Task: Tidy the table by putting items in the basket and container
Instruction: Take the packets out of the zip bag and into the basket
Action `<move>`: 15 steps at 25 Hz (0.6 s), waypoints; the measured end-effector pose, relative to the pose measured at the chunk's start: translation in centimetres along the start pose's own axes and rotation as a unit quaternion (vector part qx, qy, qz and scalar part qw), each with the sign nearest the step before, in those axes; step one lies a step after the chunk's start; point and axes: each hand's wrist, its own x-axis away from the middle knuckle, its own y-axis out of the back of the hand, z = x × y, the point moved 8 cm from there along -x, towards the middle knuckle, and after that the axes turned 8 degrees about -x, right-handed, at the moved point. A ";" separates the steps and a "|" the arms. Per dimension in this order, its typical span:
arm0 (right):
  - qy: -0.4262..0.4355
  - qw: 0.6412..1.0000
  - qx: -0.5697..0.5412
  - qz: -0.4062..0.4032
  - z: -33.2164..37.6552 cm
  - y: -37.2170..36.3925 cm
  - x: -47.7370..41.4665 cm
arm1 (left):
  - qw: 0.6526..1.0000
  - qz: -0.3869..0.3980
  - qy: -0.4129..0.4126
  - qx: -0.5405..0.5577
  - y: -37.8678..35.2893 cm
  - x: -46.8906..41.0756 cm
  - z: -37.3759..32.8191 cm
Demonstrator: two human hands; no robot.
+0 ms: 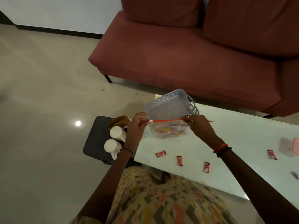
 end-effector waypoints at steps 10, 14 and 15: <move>0.093 0.977 -0.190 0.031 7.0 -3.9 -0.3 | 0.990 0.016 -0.078 -0.112 -1.6 1.6 -2.6; 0.100 0.979 -0.176 0.031 8.2 -5.0 -0.7 | 0.989 0.010 -0.072 -0.130 -0.2 2.3 -2.0; 0.108 0.979 -0.170 0.037 8.5 -5.3 -0.7 | 0.987 0.008 -0.077 -0.139 0.1 2.5 -1.8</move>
